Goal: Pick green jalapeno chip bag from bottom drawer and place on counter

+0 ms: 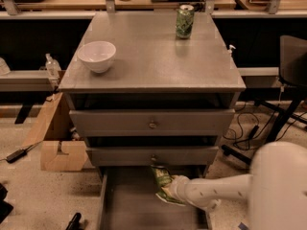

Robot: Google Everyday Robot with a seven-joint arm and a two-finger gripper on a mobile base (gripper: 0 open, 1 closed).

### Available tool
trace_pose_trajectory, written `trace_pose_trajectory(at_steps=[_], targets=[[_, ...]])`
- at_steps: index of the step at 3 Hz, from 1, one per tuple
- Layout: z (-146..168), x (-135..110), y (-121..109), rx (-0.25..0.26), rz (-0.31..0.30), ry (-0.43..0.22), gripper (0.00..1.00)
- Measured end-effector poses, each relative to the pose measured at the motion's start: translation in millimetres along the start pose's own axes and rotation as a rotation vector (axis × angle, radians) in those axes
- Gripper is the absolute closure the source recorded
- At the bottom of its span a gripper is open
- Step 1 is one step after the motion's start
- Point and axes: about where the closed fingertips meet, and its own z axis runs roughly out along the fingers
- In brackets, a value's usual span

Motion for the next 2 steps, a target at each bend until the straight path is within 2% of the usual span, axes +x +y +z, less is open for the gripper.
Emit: trace_pose_trajectory(at_steps=[1,2], targets=[[-96.4,-3.6,-3.1,0.047,0.021,-0.042,1.0],[-189.0,5.5,9.8,0.101,0.073,-0.045,1.0]])
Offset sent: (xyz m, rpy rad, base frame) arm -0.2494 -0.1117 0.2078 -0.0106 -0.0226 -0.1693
